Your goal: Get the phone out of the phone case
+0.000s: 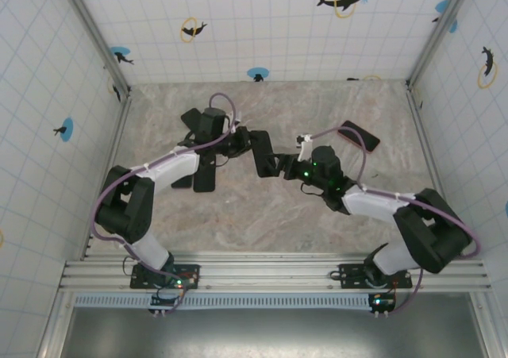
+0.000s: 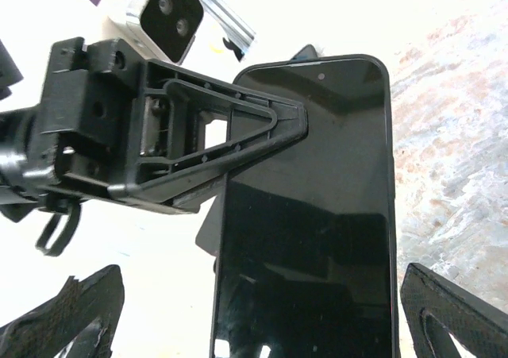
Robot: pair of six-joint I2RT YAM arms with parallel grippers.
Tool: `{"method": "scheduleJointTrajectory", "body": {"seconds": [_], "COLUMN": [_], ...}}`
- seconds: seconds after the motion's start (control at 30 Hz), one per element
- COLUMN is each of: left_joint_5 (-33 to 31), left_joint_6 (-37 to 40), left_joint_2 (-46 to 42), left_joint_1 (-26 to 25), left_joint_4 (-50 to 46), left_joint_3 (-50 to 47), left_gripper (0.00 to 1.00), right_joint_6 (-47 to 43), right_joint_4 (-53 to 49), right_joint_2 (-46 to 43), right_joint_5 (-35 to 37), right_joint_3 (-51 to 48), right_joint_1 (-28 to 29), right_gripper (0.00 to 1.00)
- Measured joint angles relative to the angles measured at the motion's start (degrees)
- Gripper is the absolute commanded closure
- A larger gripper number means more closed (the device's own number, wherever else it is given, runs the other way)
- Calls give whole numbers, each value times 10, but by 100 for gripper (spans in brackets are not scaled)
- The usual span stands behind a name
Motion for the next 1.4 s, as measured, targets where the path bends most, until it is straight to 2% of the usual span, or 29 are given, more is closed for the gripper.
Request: {"method": "scheduleJointTrajectory", "body": {"seconds": [0.13,0.33,0.57,0.8,1.4], "left_joint_5": [5,8,0,-15,-23], "left_joint_6": [-35,-110,-192,-233,-292], "left_joint_2": [-3,-18,-49,-59,-72], "left_joint_1": [0,0,-6,-22,-37], "left_joint_4": [44,132,231,267,331], "left_joint_3": [0,-1,-14,-34,-50], "left_gripper": [86,87,87,87,89], "right_joint_6": [21,92,143,178,205], "right_joint_4": [25,131,268,414,493], "right_joint_2": [-45,-69,-73,-47,17], "right_joint_5": [-15,-29,25,62,57], "right_joint_3": [-44,-118,-164,-164,-128], "right_joint_1": [-11,-9,31,36,40], "right_gripper": [15,30,46,57,76]}}
